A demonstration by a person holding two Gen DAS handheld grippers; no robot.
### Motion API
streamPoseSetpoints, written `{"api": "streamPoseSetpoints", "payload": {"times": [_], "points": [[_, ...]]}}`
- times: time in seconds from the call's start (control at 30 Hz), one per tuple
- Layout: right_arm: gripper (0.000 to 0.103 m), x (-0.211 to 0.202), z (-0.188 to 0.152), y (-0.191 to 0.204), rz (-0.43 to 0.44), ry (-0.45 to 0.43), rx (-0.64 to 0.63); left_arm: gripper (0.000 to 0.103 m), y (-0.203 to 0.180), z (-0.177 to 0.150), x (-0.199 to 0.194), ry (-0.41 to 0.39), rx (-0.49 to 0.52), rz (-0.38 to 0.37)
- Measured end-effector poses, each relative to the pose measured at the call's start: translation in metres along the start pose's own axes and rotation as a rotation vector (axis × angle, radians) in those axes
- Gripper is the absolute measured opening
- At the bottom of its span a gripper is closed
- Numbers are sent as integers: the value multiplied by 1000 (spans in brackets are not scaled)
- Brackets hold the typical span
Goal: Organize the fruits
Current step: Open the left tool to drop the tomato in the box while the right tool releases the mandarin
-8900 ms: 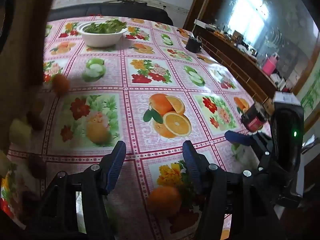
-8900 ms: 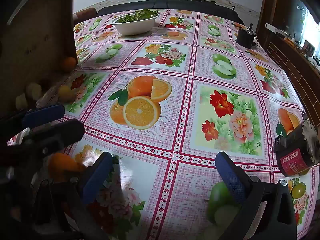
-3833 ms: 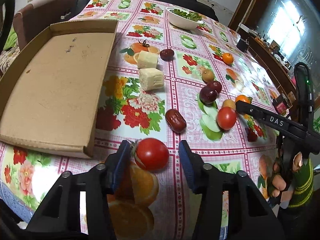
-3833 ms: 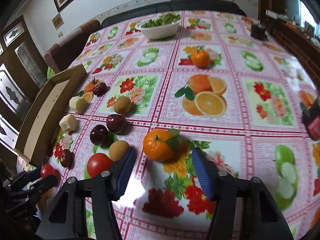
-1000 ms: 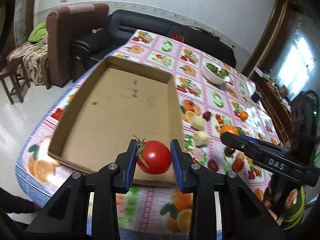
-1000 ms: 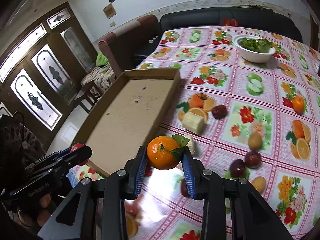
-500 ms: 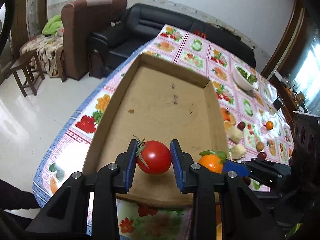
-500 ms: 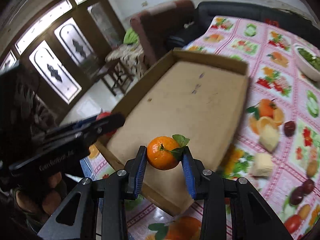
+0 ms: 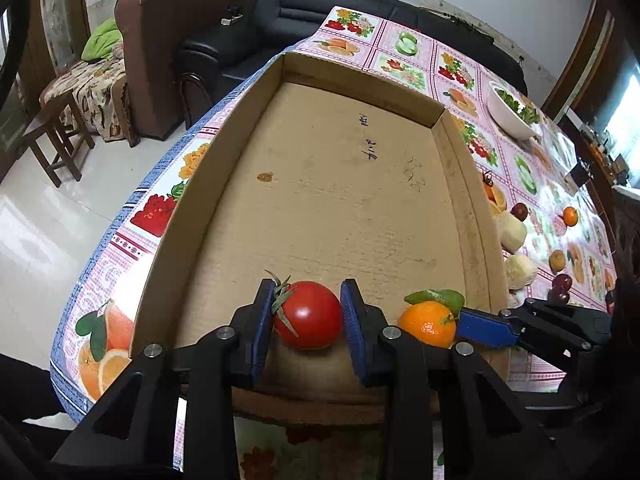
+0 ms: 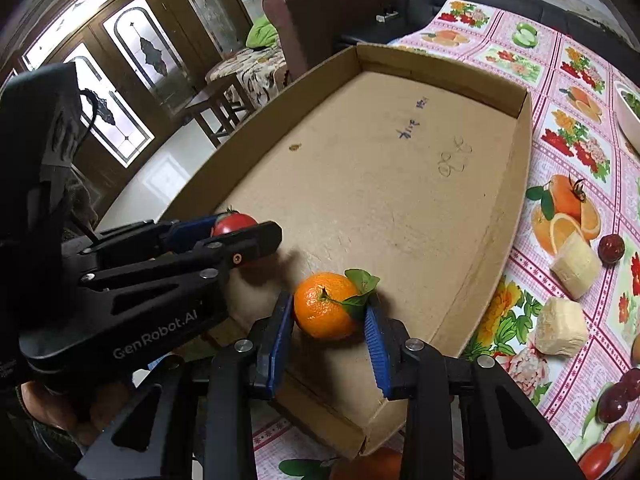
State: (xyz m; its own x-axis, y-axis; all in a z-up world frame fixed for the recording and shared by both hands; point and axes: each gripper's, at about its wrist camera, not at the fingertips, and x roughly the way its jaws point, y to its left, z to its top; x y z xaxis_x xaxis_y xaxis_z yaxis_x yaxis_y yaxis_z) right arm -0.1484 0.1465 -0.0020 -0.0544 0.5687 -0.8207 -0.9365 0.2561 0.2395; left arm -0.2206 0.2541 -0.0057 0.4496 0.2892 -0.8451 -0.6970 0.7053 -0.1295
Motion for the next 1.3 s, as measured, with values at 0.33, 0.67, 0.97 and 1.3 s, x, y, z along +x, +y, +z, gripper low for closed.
{"api": "streamPoseSetpoints", "payload": {"times": [0.33, 0.67, 0.97, 1.3], "points": [[57, -19, -3, -5, -17, -36, 11, 46, 3, 5, -17, -26, -48, -22], [59, -76, -25, -26, 1, -159, 76, 46, -15, 3, -44, -93, -56, 24], [59, -104, -55, -70, -35, -198, 199, 46, -50, -5, -52, -94, -5, 15], [59, -138, -95, -112, -96, -244, 301, 46, -92, -13, -59, -88, 67, -12]]}}
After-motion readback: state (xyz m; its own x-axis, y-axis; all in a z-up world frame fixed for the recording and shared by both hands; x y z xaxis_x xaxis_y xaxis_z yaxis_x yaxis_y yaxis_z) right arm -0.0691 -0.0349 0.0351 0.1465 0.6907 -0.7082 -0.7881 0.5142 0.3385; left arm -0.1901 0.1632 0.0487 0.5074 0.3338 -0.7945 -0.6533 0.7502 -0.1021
